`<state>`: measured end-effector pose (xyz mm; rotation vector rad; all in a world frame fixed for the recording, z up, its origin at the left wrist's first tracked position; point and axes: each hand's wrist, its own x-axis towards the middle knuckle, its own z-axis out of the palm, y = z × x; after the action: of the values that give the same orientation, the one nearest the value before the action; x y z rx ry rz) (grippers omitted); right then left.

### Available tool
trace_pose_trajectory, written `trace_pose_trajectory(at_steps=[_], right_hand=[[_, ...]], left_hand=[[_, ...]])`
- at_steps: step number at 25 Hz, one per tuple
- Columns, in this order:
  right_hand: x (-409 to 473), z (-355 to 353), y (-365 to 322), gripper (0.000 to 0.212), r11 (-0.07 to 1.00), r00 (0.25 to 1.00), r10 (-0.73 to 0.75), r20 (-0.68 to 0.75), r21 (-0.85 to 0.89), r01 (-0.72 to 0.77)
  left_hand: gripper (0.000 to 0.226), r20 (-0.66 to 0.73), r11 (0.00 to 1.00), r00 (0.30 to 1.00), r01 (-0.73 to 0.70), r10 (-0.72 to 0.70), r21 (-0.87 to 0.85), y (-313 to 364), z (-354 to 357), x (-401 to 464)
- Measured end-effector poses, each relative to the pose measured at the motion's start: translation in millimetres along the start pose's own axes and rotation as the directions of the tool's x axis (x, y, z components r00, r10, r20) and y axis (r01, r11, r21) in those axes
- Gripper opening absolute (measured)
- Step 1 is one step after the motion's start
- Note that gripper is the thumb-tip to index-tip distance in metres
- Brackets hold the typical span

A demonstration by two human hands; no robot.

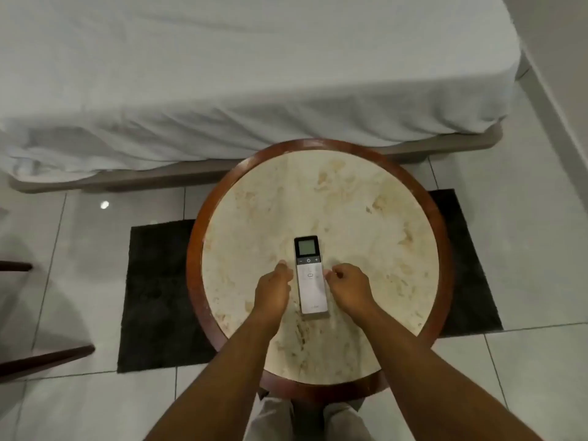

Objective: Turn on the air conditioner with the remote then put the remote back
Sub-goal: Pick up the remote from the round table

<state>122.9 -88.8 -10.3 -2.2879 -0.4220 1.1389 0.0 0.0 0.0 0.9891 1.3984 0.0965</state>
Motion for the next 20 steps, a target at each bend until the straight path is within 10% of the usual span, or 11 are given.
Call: trace_pose_trajectory(at_steps=[11, 17, 20], right_hand=[[22.0, 37.5, -5.2, 0.021, 0.953, 0.997, 0.070, 0.025, 0.295, -0.074], [-13.7, -25.8, -29.6, 0.010, 0.850, 0.988, 0.117, 0.105, 0.504, -0.154], [-45.7, -91.9, -60.4, 0.016, 0.794, 0.994, 0.097, 0.041, 0.599, -0.102]], left_hand=[[0.048, -0.033, 0.983, 0.997, 0.067, -0.073, -0.173, -1.1, 15.3, 8.2], [0.053, 0.049, 0.996, 0.996, -0.073, 0.071, 0.046, 56.0, 2.2, -33.3], [0.045, 0.096, 0.861, 0.928, -0.369, 0.359, 0.349, 115.6, -6.6, -71.8]])
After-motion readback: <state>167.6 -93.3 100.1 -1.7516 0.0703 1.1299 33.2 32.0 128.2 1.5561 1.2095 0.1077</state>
